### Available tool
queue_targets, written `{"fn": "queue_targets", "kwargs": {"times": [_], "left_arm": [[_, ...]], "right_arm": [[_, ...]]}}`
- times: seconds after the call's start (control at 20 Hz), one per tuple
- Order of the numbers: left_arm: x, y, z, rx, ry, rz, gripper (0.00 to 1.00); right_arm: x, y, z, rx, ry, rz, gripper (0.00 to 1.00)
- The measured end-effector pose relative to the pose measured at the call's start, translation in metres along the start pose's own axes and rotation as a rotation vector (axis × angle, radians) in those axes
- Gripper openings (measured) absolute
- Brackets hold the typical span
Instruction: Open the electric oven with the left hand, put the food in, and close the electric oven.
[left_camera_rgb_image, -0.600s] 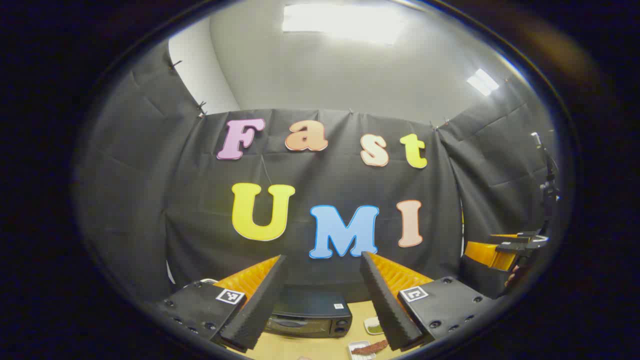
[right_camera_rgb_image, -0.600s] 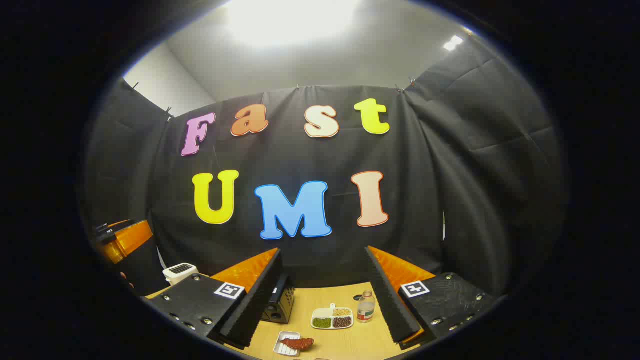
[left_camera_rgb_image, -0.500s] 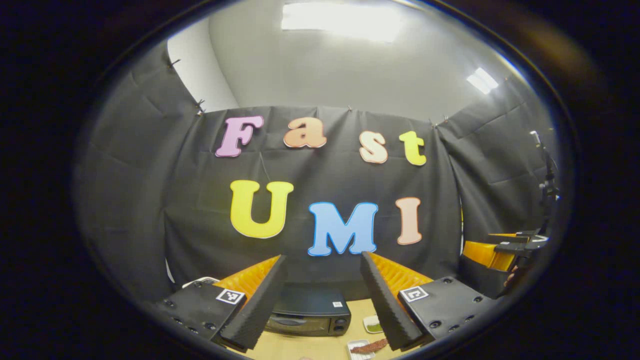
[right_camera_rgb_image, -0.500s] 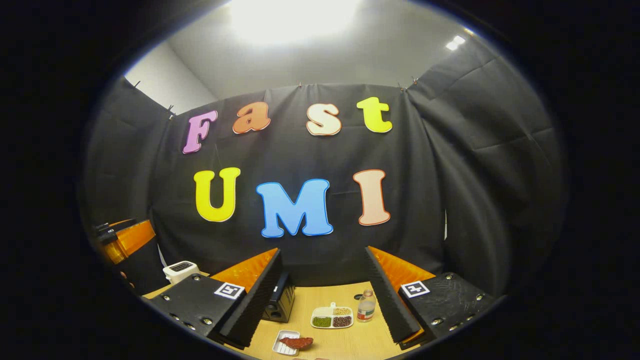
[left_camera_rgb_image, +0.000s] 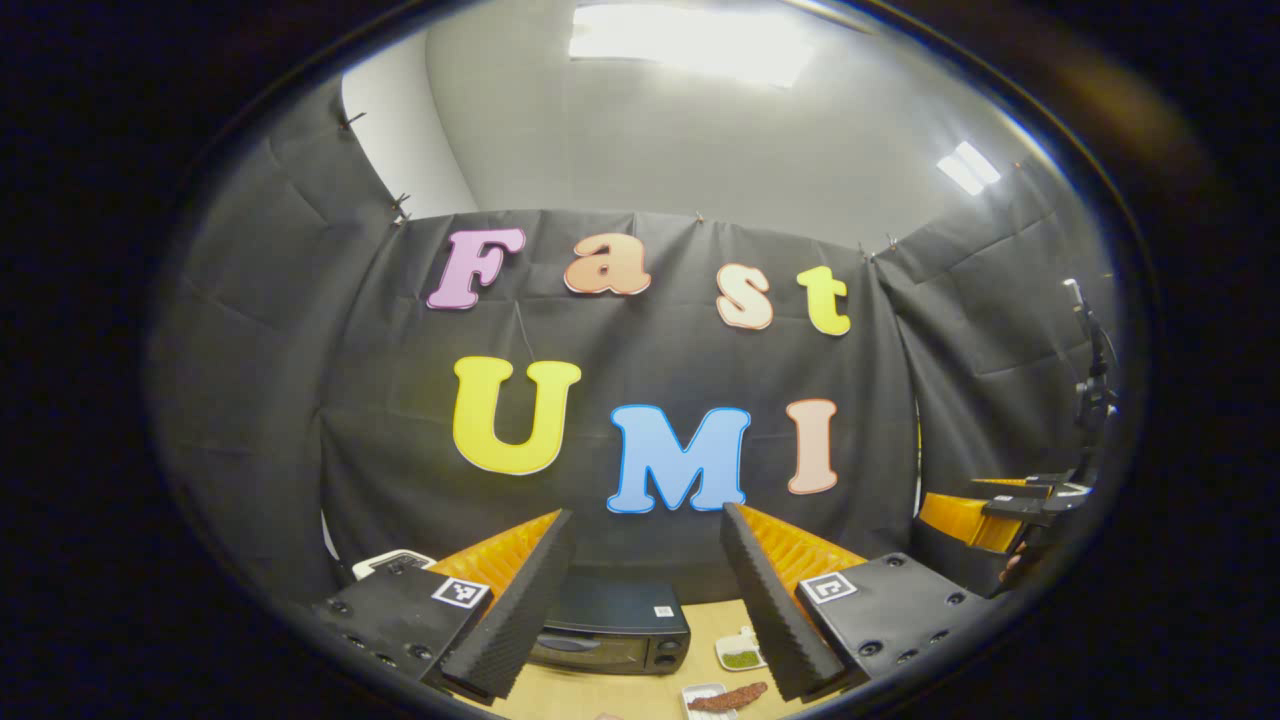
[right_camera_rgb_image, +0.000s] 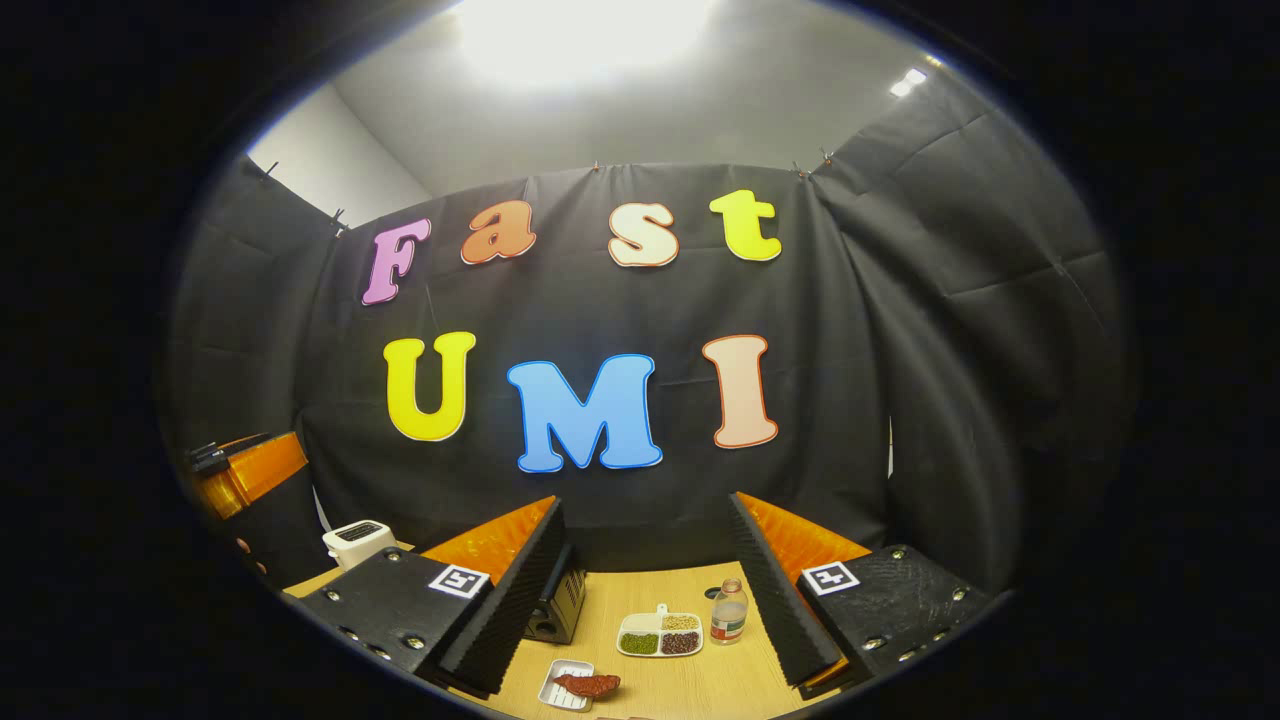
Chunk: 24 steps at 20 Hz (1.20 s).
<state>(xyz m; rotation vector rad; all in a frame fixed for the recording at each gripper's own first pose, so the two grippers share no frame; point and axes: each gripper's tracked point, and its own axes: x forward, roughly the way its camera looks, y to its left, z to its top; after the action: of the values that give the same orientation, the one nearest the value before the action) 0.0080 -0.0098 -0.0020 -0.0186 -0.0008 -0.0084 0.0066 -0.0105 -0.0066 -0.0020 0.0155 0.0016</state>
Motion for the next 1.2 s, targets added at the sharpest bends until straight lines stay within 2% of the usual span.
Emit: {"fn": "queue_targets", "kwargs": {"times": [0.45, 0.8, 0.95, 1.05, 1.2], "left_arm": [[0.004, -0.001, -0.019, 0.022, 0.045, 0.024, 0.99], [0.016, 0.016, -0.094, 0.057, 0.150, 0.062, 0.98], [0.029, 0.032, -0.124, 0.043, 0.200, 0.083, 0.98], [0.042, 0.043, -0.142, 0.039, 0.223, 0.078, 1.00], [0.067, 0.057, -0.185, 0.053, 0.300, 0.055, 0.97]], "right_arm": [[0.007, 0.001, -0.021, 0.022, 0.039, 0.039, 0.98], [0.025, 0.008, -0.055, 0.032, 0.095, 0.112, 0.98], [0.030, 0.014, -0.074, 0.046, 0.138, 0.125, 0.98], [0.033, 0.020, -0.079, 0.040, 0.150, 0.115, 0.98], [0.034, 0.027, -0.075, 0.038, 0.139, 0.076, 0.98]]}}
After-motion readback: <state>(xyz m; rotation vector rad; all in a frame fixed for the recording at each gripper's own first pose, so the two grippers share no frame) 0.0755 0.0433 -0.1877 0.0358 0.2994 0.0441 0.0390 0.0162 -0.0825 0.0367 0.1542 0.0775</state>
